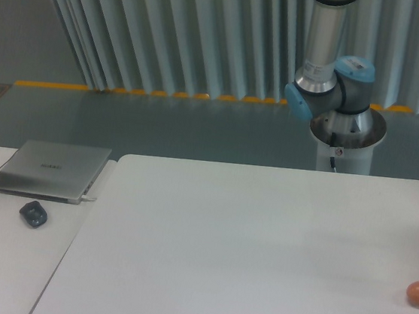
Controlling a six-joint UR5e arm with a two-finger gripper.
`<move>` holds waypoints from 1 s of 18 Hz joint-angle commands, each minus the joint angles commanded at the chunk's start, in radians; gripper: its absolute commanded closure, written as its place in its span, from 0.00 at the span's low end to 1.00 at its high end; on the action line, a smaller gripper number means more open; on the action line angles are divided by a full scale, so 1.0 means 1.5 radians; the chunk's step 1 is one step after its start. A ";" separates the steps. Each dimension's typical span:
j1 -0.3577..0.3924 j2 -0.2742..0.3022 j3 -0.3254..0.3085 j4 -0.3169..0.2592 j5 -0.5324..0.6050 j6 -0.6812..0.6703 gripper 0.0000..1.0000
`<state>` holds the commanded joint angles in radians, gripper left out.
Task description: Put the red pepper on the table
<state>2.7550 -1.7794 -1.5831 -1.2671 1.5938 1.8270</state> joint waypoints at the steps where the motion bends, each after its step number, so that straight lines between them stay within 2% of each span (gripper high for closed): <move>1: 0.000 0.000 0.000 0.000 0.000 -0.013 0.00; 6: 0.045 -0.010 0.019 0.019 -0.002 0.005 0.00; 13: 0.062 -0.051 0.035 0.042 0.005 0.056 0.00; 18: 0.112 -0.097 0.036 0.106 0.003 0.078 0.00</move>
<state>2.9236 -1.9250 -1.5294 -1.1077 1.5984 1.9435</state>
